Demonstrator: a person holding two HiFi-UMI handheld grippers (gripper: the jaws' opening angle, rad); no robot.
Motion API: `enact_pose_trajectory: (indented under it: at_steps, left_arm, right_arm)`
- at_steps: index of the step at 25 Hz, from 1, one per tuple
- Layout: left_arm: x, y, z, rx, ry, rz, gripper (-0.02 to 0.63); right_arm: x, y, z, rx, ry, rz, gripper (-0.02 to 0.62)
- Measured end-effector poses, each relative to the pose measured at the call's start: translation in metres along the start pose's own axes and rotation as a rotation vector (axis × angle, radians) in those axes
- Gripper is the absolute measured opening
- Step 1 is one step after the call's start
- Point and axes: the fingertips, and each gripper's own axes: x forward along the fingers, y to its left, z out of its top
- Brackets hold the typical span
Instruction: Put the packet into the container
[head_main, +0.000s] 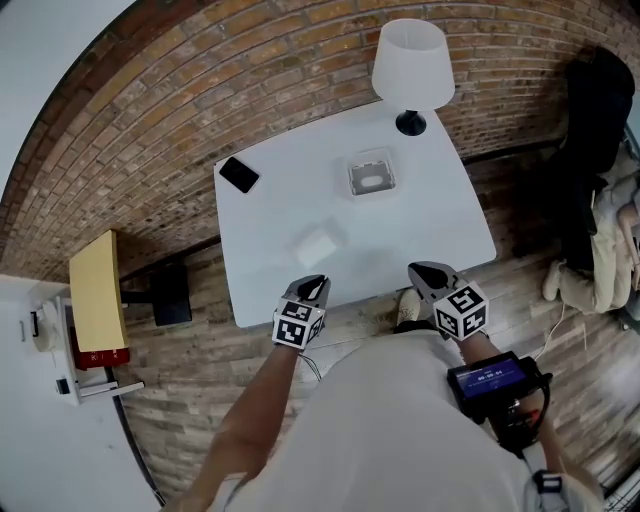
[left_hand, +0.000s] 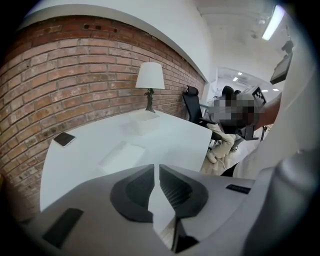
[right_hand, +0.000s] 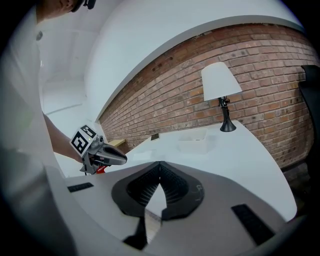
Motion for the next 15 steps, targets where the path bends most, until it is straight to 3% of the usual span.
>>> enact_pose_trajectory:
  at_steps: [4, 7, 12, 15]
  left_arm:
    - [0.011, 0.022, 0.012, 0.062, 0.033, 0.032, 0.054]
    - [0.023, 0.035, 0.016, 0.124, 0.084, 0.035, 0.14]
    - [0.043, 0.049, 0.015, 0.307, 0.232, 0.027, 0.331]
    - [0.055, 0.056, 0.01, 0.363, 0.311, 0.025, 0.374]
  right_arm:
    - [0.004, -0.011, 0.002, 0.008, 0.008, 0.008, 0.008]
    - [0.006, -0.019, 0.006, 0.013, 0.005, 0.011, 0.008]
    - [0.009, -0.029, 0.008, 0.015, 0.017, 0.02, 0.008]
    - [0.007, -0.037, 0.006, 0.022, 0.021, 0.017, 0.008]
